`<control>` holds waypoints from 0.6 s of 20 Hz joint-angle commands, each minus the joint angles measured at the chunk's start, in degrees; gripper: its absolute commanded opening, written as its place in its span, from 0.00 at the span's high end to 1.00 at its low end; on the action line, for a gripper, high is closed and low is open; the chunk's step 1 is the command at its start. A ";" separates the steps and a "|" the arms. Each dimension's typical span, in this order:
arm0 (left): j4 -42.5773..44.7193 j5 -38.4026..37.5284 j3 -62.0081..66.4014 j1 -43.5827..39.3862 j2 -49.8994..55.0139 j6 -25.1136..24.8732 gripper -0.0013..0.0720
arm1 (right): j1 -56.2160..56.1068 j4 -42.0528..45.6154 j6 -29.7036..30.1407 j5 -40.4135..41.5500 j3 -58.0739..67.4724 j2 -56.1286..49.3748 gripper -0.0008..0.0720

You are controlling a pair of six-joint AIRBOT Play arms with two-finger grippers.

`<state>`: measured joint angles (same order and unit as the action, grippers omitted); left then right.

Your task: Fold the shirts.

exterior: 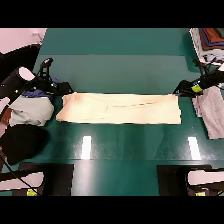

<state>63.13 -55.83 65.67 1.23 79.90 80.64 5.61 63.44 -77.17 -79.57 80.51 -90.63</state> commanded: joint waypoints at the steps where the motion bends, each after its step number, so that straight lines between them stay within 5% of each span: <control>1: -0.63 -7.13 2.43 -0.07 0.44 -0.15 0.71 | 4.55 -5.42 3.19 -4.15 -1.77 0.46 0.31; 2: -0.63 -8.63 2.40 -0.07 0.46 -0.20 0.95 | 6.21 -5.35 3.76 -3.69 -4.66 1.99 0.31; 8: -3.72 -9.14 2.34 -2.73 0.46 -0.11 0.95 | 15.19 -6.49 6.86 2.54 -21.64 5.16 0.29; 12: -3.63 -5.40 2.25 -10.21 1.01 1.66 0.95 | 12.92 -16.11 10.86 4.13 -25.20 1.46 0.29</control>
<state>59.92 -63.64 67.90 -4.78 80.58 80.79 19.11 52.97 -69.10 -77.32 58.39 -87.37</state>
